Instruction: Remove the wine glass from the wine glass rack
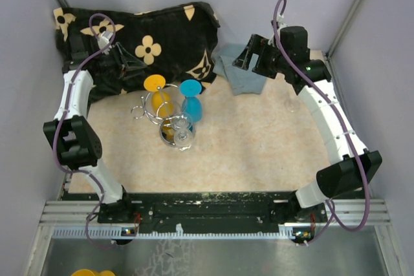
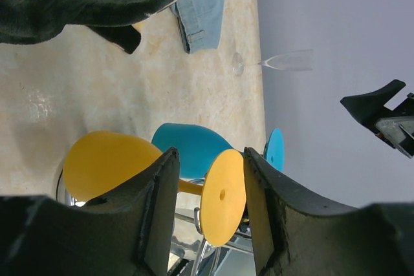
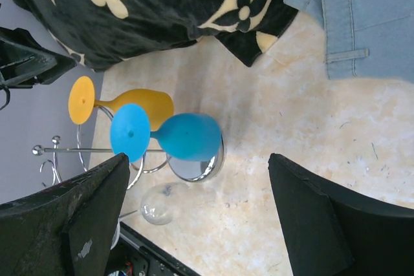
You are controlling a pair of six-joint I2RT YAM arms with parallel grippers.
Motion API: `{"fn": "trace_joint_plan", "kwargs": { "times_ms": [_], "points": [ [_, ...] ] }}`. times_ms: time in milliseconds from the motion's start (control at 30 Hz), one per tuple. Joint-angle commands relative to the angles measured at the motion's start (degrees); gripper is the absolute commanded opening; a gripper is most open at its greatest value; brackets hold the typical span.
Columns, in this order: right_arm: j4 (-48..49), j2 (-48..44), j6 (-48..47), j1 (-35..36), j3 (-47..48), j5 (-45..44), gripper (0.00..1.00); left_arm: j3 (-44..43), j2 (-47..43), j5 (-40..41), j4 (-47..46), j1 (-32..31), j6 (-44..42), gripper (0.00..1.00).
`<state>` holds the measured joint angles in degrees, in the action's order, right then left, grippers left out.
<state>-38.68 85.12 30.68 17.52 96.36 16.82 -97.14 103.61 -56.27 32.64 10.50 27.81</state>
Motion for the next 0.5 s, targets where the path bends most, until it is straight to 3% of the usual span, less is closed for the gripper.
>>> {"fn": "trace_joint_plan", "kwargs": {
  "times_ms": [0, 467],
  "points": [
    [2.74, -2.88, -0.26, 0.37, 0.27, -0.42, 0.88, -3.31, 1.41, -2.79, 3.82, 0.06, -4.34, 0.49],
    [3.3, -2.44, -1.04, 0.41, -0.41, -0.66, 0.89, -6.76, 4.37, -7.31, 13.93, -0.3, -13.82, 0.48]
  ]
}}
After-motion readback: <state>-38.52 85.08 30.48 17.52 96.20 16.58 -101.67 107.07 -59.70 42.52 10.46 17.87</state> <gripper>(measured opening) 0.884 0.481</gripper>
